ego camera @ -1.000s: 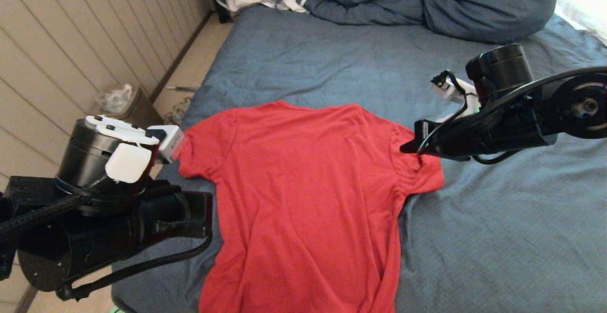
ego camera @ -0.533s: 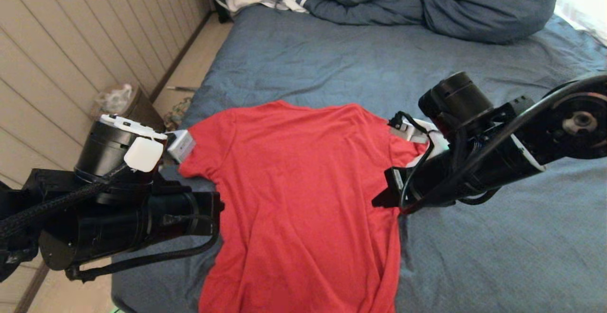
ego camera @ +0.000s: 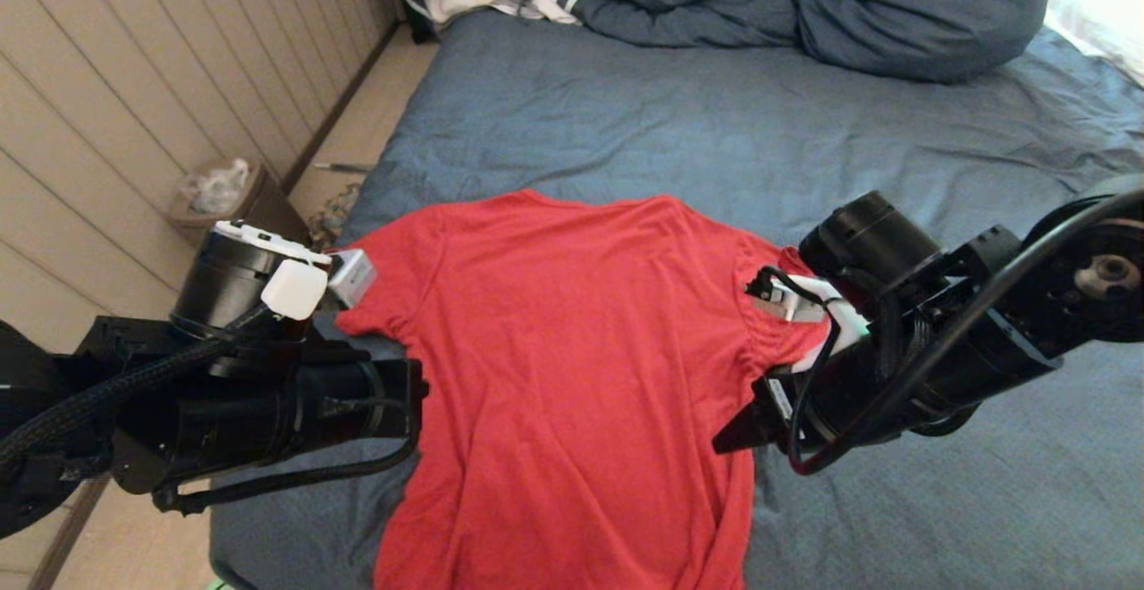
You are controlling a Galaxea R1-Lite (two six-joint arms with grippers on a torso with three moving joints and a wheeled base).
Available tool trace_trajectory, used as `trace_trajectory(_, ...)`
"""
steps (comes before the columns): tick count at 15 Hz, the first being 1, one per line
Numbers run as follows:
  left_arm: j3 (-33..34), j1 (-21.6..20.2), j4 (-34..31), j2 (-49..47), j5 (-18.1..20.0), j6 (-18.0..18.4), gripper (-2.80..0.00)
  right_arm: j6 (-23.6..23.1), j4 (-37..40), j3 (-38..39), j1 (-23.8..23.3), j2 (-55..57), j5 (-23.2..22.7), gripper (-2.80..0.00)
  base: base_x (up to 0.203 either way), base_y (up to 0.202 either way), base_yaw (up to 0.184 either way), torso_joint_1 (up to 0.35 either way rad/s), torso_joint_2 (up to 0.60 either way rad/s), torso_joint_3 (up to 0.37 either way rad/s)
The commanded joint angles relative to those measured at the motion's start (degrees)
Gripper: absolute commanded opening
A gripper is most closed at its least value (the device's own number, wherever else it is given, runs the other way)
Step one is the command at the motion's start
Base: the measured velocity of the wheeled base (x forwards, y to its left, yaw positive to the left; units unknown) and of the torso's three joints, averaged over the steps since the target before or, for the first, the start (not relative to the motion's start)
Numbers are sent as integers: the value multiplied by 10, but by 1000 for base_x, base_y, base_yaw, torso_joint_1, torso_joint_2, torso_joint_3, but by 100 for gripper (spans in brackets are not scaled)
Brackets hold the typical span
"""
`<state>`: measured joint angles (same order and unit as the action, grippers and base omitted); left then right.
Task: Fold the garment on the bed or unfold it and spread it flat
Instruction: Unford the red T-shirt
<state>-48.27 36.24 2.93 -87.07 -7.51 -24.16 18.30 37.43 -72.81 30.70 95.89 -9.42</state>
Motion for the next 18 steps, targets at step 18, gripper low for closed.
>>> trace_trajectory(18,7,-14,16,-20,24,-12,-280,1,-54,32,1,76,33,0,0,0,0,0,0,0)
